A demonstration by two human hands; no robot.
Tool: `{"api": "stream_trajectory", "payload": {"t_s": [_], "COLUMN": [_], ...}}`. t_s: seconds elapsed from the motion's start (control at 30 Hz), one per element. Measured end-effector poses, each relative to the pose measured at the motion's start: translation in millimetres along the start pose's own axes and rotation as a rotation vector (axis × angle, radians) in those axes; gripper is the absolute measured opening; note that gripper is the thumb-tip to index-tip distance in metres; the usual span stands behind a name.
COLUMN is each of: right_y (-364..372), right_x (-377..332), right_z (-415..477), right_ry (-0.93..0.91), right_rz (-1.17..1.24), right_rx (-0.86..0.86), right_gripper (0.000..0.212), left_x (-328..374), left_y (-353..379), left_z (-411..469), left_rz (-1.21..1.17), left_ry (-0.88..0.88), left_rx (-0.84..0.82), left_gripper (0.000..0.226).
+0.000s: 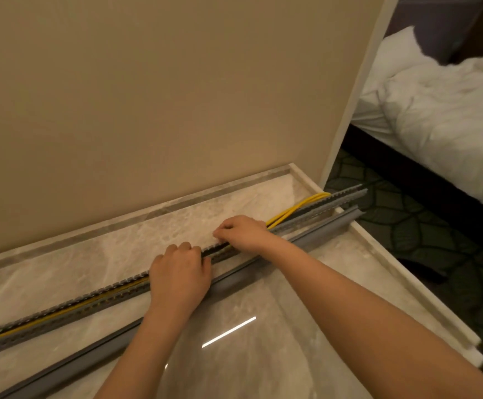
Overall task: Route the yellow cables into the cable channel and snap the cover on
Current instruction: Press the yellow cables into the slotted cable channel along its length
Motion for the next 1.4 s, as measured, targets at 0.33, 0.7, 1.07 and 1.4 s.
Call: {"api": "stream_trajectory", "payload": {"t_s": [0.33, 0.7, 1.07, 1.4], "right_y": [-80, -160, -164, -87], "right_x": [48, 166, 276, 334], "right_z": [-4, 12, 42, 48], "right_ry": [-0.323, -0.427, -0.131, 0.166], "right_rz": [0.13, 0.169, 0.696, 1.142], "right_rx": [-0.176, -0.176, -0.128, -0.338], "right_gripper": [0.03, 0.021, 0.041, 0.089], "left_x": [77, 134, 161, 162], "left_y": [16, 33, 39, 40], "left_z": [26, 56, 78, 74], "left_rz": [0.071, 0.072, 0.105, 0.084], "left_ry": [-0.082, -0.137, -0.051, -0.075], "left_rx": [-0.008, 0.004, -0.015, -0.006], "left_gripper": [0.031, 0.028, 0.03, 0.03]}}
Point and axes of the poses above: each hand's wrist, its own z-axis towards the middle knuckle, its own y-axis out of the palm, x = y × z, the point moved 3 cm from there along z, towards the middle knuckle, and after that the axes turned 13 degrees about -z, right-handed, at the moved point
